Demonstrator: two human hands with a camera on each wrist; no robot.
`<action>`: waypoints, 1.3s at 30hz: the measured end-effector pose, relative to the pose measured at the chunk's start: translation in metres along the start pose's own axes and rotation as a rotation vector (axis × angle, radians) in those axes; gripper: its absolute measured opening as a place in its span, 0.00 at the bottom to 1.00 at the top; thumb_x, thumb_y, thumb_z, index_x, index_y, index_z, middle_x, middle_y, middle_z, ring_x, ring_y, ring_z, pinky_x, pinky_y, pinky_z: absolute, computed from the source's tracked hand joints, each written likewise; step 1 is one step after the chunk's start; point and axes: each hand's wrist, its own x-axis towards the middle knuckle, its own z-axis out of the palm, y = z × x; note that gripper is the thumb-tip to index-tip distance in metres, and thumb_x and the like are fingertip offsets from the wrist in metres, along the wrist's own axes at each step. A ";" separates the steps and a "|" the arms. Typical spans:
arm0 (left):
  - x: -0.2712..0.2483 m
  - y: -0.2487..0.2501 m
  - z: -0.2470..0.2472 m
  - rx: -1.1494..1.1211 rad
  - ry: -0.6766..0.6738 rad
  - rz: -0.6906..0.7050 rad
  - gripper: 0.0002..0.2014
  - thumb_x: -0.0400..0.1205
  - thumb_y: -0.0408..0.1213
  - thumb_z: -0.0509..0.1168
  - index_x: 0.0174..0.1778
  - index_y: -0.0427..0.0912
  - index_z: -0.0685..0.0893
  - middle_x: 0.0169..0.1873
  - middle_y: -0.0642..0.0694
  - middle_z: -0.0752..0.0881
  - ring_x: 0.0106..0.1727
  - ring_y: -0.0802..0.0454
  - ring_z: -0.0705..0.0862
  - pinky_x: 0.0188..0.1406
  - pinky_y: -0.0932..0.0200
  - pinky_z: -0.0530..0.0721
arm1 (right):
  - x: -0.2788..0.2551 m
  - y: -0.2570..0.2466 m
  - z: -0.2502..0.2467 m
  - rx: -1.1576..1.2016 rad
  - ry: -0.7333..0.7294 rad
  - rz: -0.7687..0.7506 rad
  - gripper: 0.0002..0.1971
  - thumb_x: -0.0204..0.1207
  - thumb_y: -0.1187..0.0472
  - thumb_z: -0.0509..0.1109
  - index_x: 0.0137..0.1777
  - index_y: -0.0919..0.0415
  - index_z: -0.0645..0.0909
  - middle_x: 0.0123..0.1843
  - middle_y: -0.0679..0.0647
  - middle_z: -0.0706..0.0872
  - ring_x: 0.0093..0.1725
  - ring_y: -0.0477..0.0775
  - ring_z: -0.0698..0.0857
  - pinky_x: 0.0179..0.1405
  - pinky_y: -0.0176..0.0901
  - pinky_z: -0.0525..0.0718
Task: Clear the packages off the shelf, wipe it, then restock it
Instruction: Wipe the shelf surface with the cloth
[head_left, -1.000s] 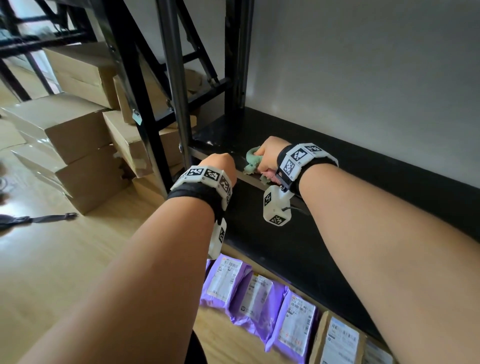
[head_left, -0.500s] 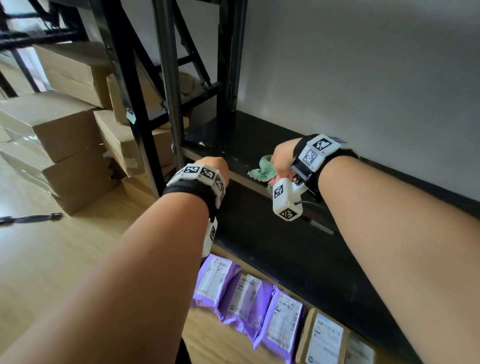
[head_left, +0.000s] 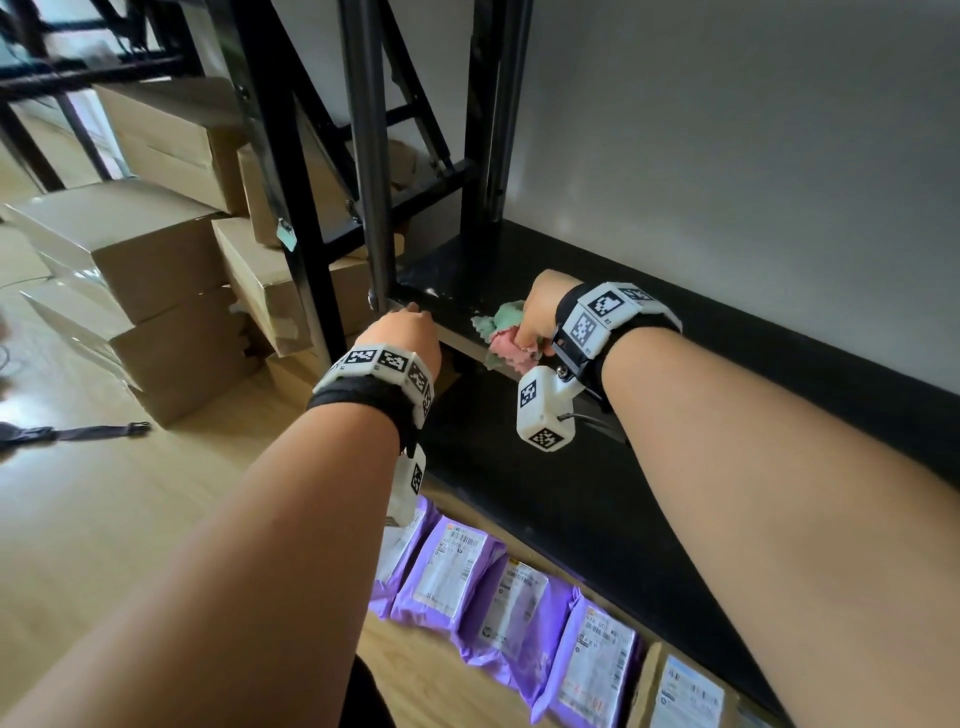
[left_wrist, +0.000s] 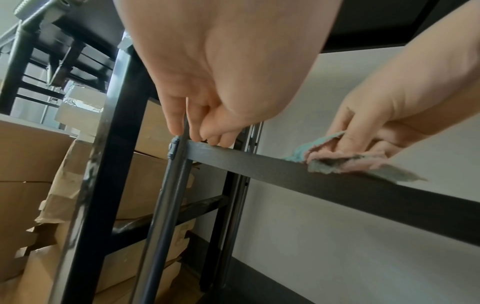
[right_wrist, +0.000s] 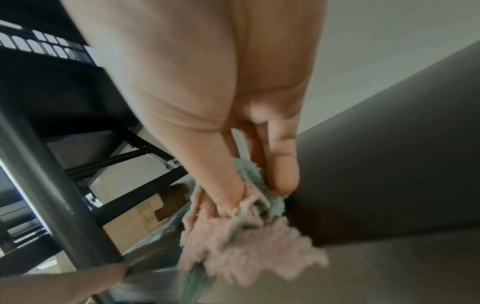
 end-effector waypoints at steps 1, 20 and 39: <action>0.003 -0.002 0.000 -0.016 0.012 0.003 0.28 0.84 0.29 0.57 0.82 0.42 0.64 0.80 0.46 0.65 0.81 0.43 0.65 0.75 0.48 0.69 | 0.004 -0.006 0.001 0.004 0.021 -0.011 0.16 0.76 0.58 0.74 0.59 0.67 0.83 0.56 0.60 0.89 0.57 0.58 0.88 0.57 0.46 0.84; 0.012 -0.006 -0.003 -0.115 0.114 -0.010 0.14 0.79 0.29 0.62 0.59 0.39 0.83 0.57 0.37 0.84 0.56 0.35 0.84 0.50 0.50 0.83 | 0.048 -0.035 0.003 0.200 0.223 0.067 0.19 0.78 0.56 0.69 0.66 0.64 0.80 0.63 0.58 0.85 0.63 0.60 0.84 0.61 0.47 0.81; 0.010 -0.018 -0.011 -0.165 0.088 -0.035 0.23 0.80 0.28 0.60 0.71 0.48 0.80 0.63 0.40 0.82 0.61 0.38 0.83 0.55 0.49 0.82 | 0.077 -0.082 -0.001 0.118 0.123 0.044 0.27 0.66 0.41 0.74 0.49 0.66 0.78 0.47 0.60 0.84 0.52 0.63 0.87 0.57 0.51 0.84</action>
